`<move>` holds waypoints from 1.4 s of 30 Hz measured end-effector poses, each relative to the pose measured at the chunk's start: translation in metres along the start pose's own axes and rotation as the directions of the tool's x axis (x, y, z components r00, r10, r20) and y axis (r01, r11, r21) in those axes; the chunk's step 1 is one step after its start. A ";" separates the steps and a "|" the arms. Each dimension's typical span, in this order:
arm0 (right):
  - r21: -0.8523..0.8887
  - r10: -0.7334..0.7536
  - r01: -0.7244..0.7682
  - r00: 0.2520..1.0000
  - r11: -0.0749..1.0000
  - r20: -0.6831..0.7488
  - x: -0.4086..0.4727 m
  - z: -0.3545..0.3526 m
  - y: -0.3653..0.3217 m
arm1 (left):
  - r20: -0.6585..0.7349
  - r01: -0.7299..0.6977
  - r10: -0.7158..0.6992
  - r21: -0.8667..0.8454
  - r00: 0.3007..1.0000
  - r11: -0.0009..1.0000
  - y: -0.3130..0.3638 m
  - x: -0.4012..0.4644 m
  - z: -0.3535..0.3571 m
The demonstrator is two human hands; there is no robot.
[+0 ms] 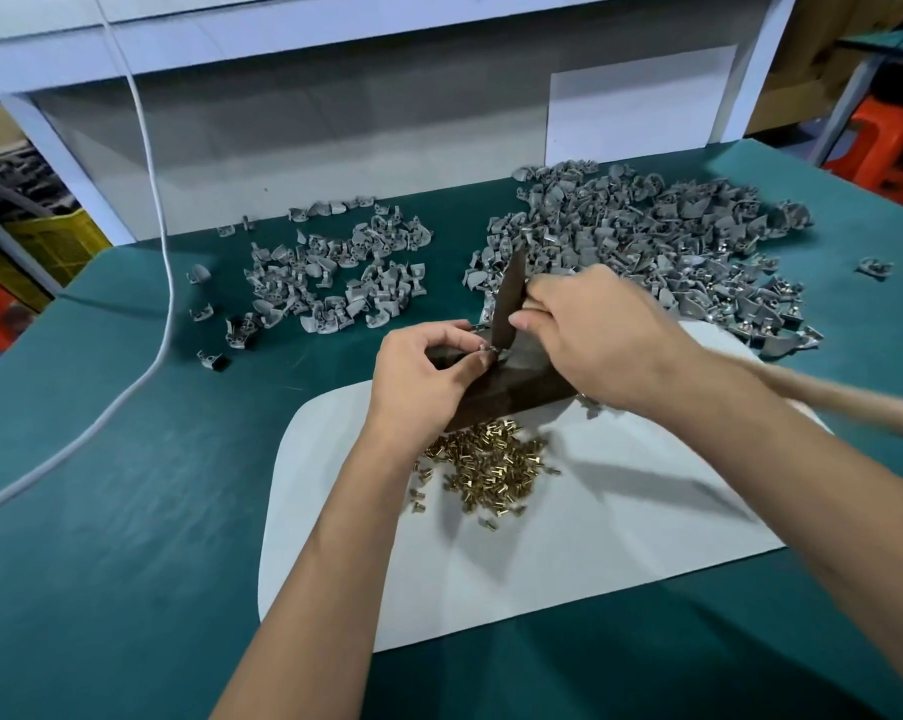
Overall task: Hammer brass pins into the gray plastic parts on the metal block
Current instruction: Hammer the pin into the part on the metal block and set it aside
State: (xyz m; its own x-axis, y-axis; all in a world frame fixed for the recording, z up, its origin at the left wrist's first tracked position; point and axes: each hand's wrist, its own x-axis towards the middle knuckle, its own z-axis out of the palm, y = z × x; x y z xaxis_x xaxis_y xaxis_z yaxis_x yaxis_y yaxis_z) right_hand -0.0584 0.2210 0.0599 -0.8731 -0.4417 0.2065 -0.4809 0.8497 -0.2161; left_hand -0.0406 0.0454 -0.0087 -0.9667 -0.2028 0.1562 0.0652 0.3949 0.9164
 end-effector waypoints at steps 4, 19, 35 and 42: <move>0.086 -0.007 0.027 0.974 0.996 -0.228 0.000 -0.010 0.004 | -0.007 0.011 -0.011 -0.008 1.000 1.000 -0.001 0.001 -0.001; -0.025 -0.003 0.003 1.000 1.000 -0.001 0.002 0.001 0.001 | 0.001 -0.023 0.023 -0.003 1.000 1.000 0.000 -0.001 -0.002; -0.059 0.350 -0.345 0.925 0.937 0.150 -0.039 -0.017 0.095 | -0.033 0.032 -0.037 -0.148 0.999 0.989 0.001 -0.001 0.001; -0.151 0.297 -0.284 0.952 0.947 0.079 -0.026 -0.015 0.052 | -0.021 0.016 -0.019 -0.157 1.000 0.987 0.000 -0.002 -0.001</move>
State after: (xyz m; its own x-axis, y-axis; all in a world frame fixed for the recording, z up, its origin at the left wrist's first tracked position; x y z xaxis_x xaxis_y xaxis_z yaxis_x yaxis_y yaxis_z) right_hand -0.0594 0.2810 0.0573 -0.9801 -0.1902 0.0573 -0.1959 0.9733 -0.1195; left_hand -0.0382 0.0451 -0.0091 -0.9623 -0.2294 0.1465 0.0882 0.2461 0.9652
